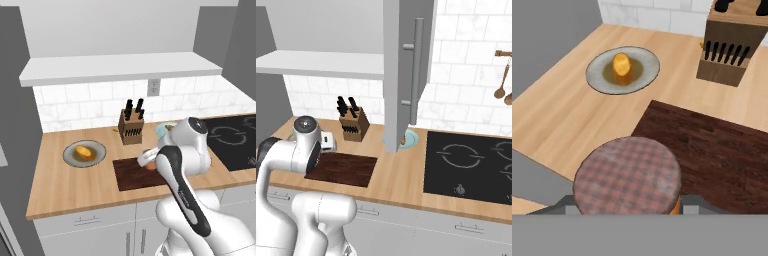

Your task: From the different types of pastries on the counter, select a croissant and place it on the cutting board. Then retrieve a jar of jam from the cabinet and place it alongside the croissant on the cutting board.

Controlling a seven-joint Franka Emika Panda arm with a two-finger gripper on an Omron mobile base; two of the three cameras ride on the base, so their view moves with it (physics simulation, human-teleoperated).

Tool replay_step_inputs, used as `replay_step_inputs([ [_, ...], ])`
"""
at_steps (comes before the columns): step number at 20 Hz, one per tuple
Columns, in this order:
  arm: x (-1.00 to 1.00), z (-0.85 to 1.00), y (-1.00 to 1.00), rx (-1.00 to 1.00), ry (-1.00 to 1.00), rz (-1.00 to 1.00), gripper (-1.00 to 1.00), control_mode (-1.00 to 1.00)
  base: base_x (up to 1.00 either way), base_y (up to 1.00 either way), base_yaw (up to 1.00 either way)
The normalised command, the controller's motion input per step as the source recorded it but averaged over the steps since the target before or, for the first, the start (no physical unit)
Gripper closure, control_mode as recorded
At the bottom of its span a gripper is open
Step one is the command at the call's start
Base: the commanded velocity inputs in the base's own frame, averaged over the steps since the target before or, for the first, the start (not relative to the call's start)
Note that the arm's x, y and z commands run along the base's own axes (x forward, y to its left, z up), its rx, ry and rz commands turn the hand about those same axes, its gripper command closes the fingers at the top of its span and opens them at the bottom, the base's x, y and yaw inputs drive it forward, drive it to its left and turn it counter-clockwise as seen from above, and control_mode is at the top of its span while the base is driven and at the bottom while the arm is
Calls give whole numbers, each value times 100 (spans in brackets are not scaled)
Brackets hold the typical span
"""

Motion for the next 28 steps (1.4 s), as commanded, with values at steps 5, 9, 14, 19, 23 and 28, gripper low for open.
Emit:
replay_step_inputs([
  [5, 32, -20, 7, 1, -8, 0, 100, -100, 0, 0, 0],
  [9, 57, 0, 0, 7, 8, 0, 100, -100, 0, 0, 0],
  [14, 74, 0, 0, 6, 13, 0, 100, -100, 0, 0, 0],
  [19, 69, -7, 0, 2, 15, 0, 100, -100, 0, 0, 0],
  [23, 25, -29, 0, 0, 0, 1, 100, -100, 0, 0, 0],
  [28, 15, -25, 0, 0, 9, 0, 100, -100, 0, 0, 0],
])
